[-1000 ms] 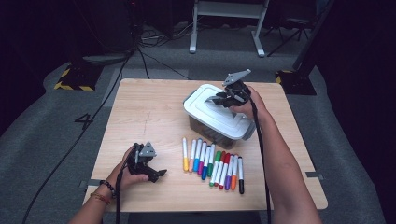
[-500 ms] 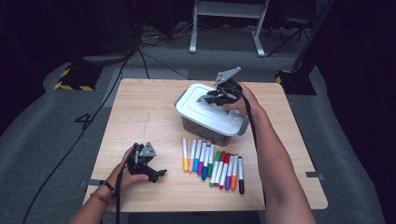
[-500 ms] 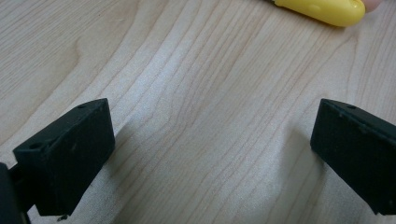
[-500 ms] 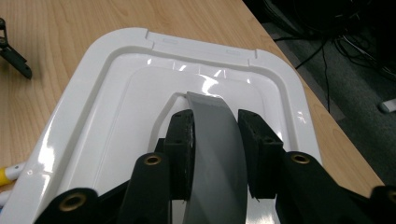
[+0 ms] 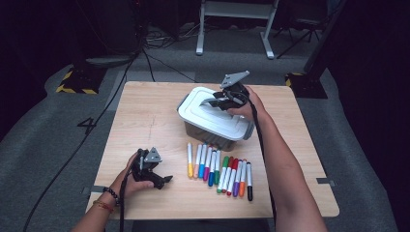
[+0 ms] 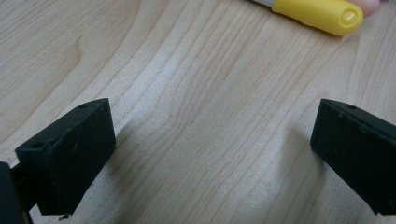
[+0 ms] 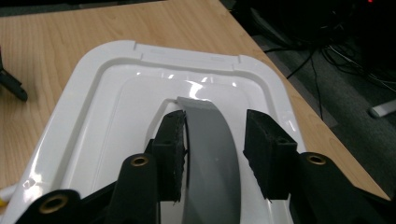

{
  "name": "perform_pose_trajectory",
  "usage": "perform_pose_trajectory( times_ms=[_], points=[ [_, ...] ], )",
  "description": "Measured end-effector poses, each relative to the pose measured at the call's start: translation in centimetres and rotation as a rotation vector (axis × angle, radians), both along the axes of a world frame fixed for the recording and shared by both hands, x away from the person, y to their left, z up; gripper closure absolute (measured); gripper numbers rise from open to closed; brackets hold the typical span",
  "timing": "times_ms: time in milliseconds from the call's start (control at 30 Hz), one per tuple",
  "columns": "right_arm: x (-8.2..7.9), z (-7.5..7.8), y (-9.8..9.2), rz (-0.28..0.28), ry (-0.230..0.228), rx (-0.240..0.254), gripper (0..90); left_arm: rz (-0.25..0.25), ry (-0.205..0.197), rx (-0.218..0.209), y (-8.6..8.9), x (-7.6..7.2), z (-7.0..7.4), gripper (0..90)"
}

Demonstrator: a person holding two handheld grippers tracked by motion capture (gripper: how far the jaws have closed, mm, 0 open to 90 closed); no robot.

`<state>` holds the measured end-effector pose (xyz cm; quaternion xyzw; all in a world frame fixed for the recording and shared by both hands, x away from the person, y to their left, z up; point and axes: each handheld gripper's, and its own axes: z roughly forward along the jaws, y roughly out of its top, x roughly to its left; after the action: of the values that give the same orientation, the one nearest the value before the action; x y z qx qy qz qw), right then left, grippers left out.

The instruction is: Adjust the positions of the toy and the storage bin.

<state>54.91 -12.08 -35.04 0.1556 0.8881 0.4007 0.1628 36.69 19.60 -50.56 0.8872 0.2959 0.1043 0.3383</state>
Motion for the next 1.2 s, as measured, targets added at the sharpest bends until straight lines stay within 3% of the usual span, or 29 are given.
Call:
perform_pose_trajectory(
  times_ms=[200, 367, 533, 767, 967, 1200],
  points=[
    [-0.5, 0.3, -1.0, -0.042, 0.008, -0.059, 54.0, 0.001, 0.0, 0.0, 0.0, 0.0, 0.0, 0.4],
    [-0.4, 0.0, -1.6, -0.051, 0.07, -0.021, 58.9, 0.0, 0.0, 0.0, 0.0, 0.0, 0.0, 0.4],
    [-0.5, -0.2, -1.2, -0.041, 0.081, -0.029, 65.8, 0.0, 0.0, 0.0, 0.0, 0.0, 0.0, 0.4],
    [-0.7, -0.1, -1.3, -0.046, 0.068, -0.016, 67.0, 0.001, 0.0, 0.0, 0.0, 0.0, 0.0, 0.4],
    [-1.3, 0.9, -1.6, -0.042, 0.019, 0.018, 67.2, 0.0, 0.0, 0.0, 0.0, 0.0, 0.0, 0.4],
    [-1.8, 1.6, -2.3, -0.057, -0.004, 0.032, 67.2, 0.001, 0.0, 0.0, 0.0, 0.0, 0.0, 0.4]
  ],
)
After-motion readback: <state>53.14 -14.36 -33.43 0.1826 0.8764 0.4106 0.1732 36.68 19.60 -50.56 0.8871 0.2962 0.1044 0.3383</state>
